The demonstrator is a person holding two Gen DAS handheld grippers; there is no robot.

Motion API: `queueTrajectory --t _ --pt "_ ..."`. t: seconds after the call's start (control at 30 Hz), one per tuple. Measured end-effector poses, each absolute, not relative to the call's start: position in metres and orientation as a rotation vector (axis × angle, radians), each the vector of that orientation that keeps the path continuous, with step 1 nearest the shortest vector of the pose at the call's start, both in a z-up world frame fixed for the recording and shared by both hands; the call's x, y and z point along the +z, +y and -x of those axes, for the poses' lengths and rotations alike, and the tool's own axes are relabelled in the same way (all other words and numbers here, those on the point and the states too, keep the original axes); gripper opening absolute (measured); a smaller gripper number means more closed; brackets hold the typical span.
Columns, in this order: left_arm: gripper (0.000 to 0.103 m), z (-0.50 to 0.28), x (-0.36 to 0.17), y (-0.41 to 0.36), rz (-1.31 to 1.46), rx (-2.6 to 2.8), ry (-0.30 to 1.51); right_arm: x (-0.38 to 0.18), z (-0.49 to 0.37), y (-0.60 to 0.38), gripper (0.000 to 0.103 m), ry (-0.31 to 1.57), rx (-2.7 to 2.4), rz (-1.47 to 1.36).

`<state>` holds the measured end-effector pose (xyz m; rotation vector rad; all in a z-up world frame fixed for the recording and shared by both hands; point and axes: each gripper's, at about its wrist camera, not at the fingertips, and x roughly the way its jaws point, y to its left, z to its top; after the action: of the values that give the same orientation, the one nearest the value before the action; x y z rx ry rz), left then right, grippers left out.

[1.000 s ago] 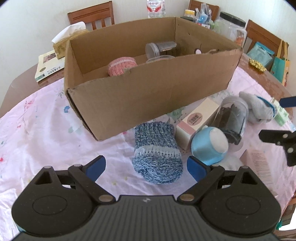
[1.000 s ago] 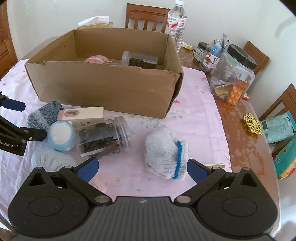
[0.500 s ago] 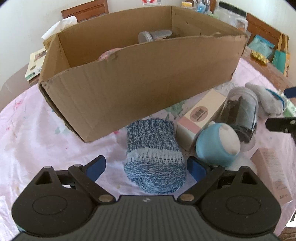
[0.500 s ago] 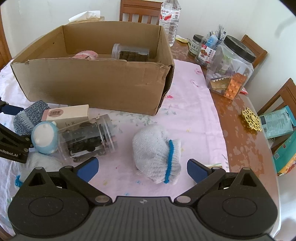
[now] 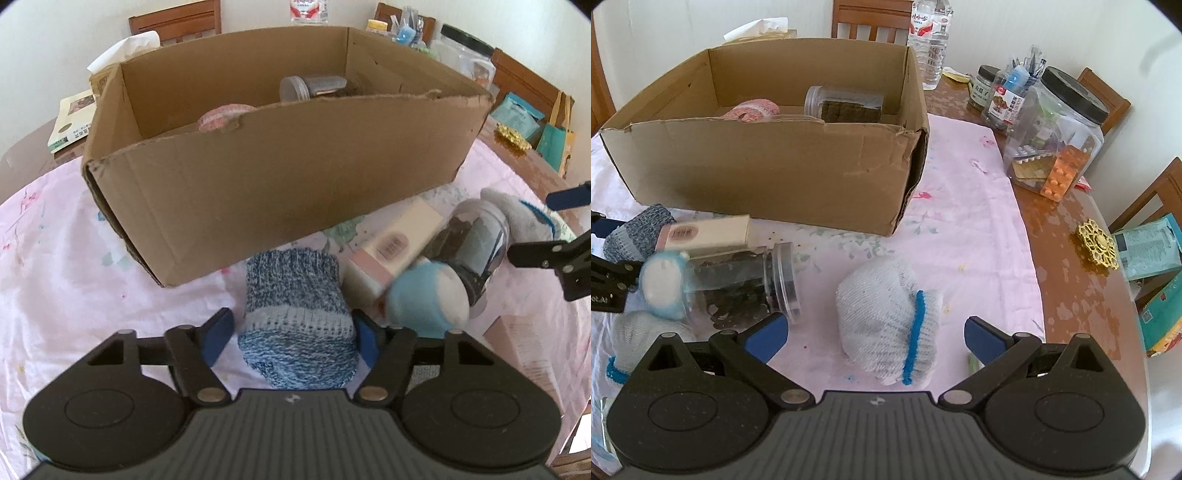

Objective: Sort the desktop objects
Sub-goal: 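Close left tool on blue-grey knit sock while right tool approaches white glove, then close right tool on white blue-cuffed glove while left tool lifts the sock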

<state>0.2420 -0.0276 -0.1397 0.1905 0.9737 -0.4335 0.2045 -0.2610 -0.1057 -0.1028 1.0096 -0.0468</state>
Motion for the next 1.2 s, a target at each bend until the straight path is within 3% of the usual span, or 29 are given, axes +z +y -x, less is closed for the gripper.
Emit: queueTrajectory --t 0.2,0.67,1.0,1.2 --pt "0.06 -0.246 -0.137 -0.025 -0.153 -0.426 0.971 -0.113 -0.211 -0.269 0.103 1.031 -0.03 0.074" --pt "0.059 -0.245 -0.138 -0.031 -0.161 -0.42 0.971 -0.126 -0.227 -0.277 0.099 1.06 -0.004 0.08" --pt "0.057 -0.246 -0.135 -0.032 -0.174 -0.446 0.97 -0.127 -0.23 -0.277 0.075 1.069 0.002 0.084" --pt "0.055 -0.246 -0.13 -0.031 -0.182 -0.468 0.975 -0.122 -0.228 -0.281 0.072 1.069 0.0 0.065"
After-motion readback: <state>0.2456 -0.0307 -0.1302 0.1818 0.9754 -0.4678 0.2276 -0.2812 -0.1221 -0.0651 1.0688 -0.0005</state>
